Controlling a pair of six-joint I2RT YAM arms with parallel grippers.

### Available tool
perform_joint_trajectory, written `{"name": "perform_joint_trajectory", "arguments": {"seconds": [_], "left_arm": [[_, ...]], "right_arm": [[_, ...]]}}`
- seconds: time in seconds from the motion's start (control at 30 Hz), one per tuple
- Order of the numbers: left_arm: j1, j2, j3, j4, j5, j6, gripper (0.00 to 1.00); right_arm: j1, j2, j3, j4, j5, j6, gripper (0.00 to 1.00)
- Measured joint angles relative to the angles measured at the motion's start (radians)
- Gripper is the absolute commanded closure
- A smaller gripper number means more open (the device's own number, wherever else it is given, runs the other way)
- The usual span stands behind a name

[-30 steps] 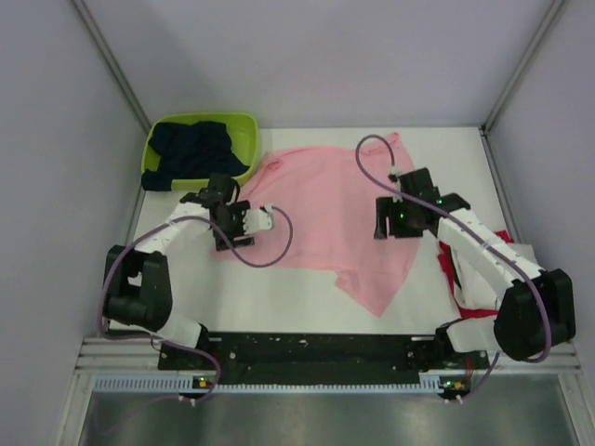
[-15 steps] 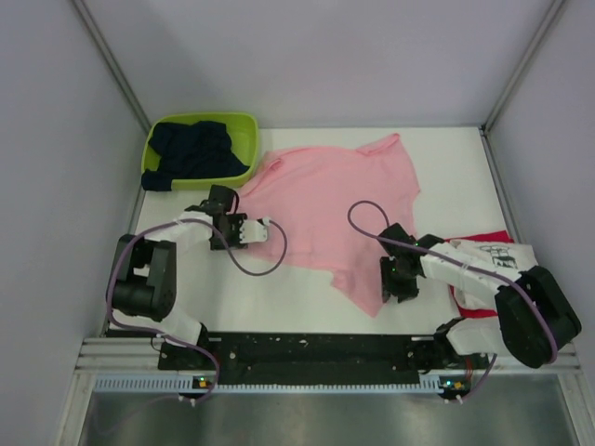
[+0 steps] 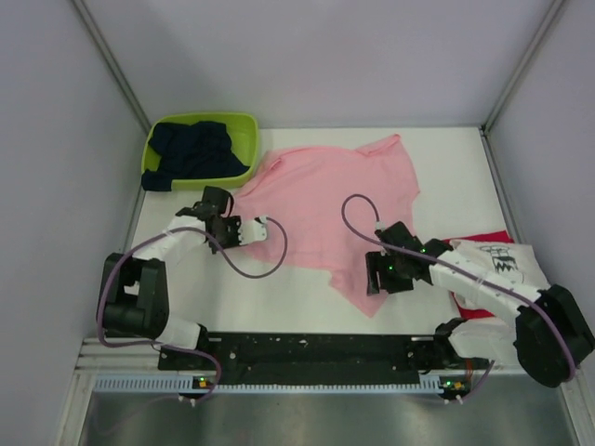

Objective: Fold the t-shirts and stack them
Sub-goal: Flatten out the tshirt

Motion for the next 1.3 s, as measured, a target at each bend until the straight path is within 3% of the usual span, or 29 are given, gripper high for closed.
{"name": "perform_joint_trajectory", "arguments": {"seconds": [0.03,0.23,0.37,0.5,0.57,0.63,0.83,0.9,0.93,1.1,1.3], "left_arm": [[0.000,-0.018,-0.001,-0.014,0.012,-0.006,1.00],[0.000,-0.052,-0.025,-0.033,0.027,-0.043,1.00],[0.004,-0.056,-0.027,-0.035,0.026,-0.053,1.00],[0.006,-0.060,-0.027,-0.035,0.027,-0.058,1.00],[0.008,-0.061,-0.028,-0.034,0.028,-0.066,1.00],[0.008,-0.064,-0.029,-0.032,0.029,-0.074,1.00],[0.008,-0.065,-0.031,-0.032,0.035,-0.083,1.00],[0.008,-0.065,-0.031,-0.032,0.036,-0.084,1.00],[0.008,-0.065,-0.031,-0.032,0.036,-0.085,1.00],[0.008,-0.065,-0.031,-0.034,0.034,-0.088,1.00],[0.007,-0.066,-0.030,-0.055,0.016,-0.099,1.00]], "right_arm": [[0.017,-0.027,0.006,0.009,-0.031,-0.035,0.23],[0.130,-0.144,0.069,0.093,-0.219,-0.308,0.21],[0.272,-0.118,0.190,0.013,-0.266,-0.677,0.13],[0.317,-0.151,0.174,-0.051,-0.293,-1.015,0.15],[0.316,-0.149,0.106,-0.081,-0.315,-1.121,0.21],[0.320,-0.114,0.036,-0.103,-0.327,-1.201,0.27],[0.321,0.002,-0.003,-0.028,-0.288,-1.257,0.29],[0.321,0.051,-0.003,0.018,-0.279,-1.255,0.43],[0.322,0.072,0.006,0.031,-0.273,-1.253,0.62],[0.320,0.152,0.058,0.070,-0.214,-1.238,1.00],[0.322,0.126,0.056,0.040,-0.127,-1.209,1.00]]}}
